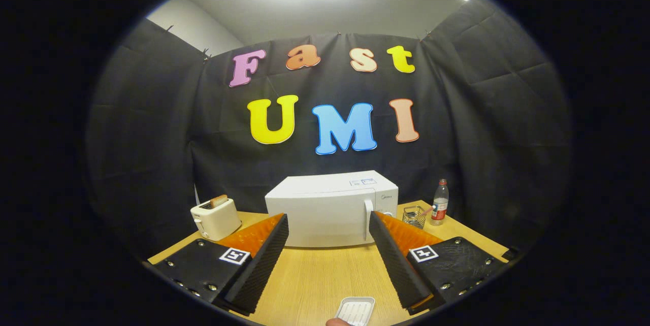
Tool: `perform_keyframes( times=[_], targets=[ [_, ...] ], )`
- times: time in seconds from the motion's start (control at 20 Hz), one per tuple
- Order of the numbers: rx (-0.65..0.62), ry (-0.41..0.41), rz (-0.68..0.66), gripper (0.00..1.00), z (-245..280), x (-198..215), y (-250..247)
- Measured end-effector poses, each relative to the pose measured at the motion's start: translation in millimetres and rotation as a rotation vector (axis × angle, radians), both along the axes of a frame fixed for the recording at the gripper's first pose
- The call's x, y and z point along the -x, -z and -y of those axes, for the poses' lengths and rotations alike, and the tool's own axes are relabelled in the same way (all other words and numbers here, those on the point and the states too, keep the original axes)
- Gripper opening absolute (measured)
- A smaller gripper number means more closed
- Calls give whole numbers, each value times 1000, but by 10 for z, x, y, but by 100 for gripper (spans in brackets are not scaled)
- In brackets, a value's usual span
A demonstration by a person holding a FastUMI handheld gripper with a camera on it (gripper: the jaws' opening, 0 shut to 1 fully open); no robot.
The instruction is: Open the microwave, put the food inside, and close the microwave door.
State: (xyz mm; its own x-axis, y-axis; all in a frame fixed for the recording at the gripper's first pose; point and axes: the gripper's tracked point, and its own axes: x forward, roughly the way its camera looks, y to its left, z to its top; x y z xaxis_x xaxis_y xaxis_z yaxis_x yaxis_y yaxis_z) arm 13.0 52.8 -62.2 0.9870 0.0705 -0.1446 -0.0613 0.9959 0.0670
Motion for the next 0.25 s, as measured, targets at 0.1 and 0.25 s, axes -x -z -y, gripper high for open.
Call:
perform_keyframes(
  times=[0.1,0.25],
  targets=[
    [16,9,22,98,28,16,-48],
    [27,10,33,98,45,34,-85]
  ],
)
